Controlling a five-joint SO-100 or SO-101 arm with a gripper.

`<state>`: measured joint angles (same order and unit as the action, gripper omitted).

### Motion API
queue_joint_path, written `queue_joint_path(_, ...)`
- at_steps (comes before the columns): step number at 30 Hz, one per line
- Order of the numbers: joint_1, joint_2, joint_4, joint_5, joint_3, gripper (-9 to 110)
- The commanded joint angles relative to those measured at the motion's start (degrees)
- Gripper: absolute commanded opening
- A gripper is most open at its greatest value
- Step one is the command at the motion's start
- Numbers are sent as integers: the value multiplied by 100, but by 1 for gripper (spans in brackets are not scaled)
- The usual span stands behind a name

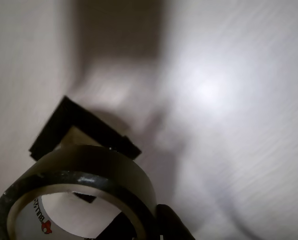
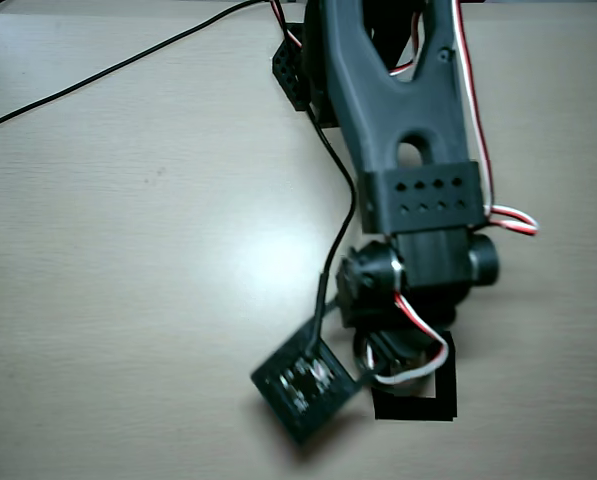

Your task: Grasp a tape and put it in the target area.

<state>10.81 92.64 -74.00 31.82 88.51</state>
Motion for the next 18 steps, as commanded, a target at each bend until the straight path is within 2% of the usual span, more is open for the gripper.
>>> queue_joint_path(1,97,-229,-149,-26,-686,0)
queue_joint_path(18,606,-1907,-35,-158,-1907,0)
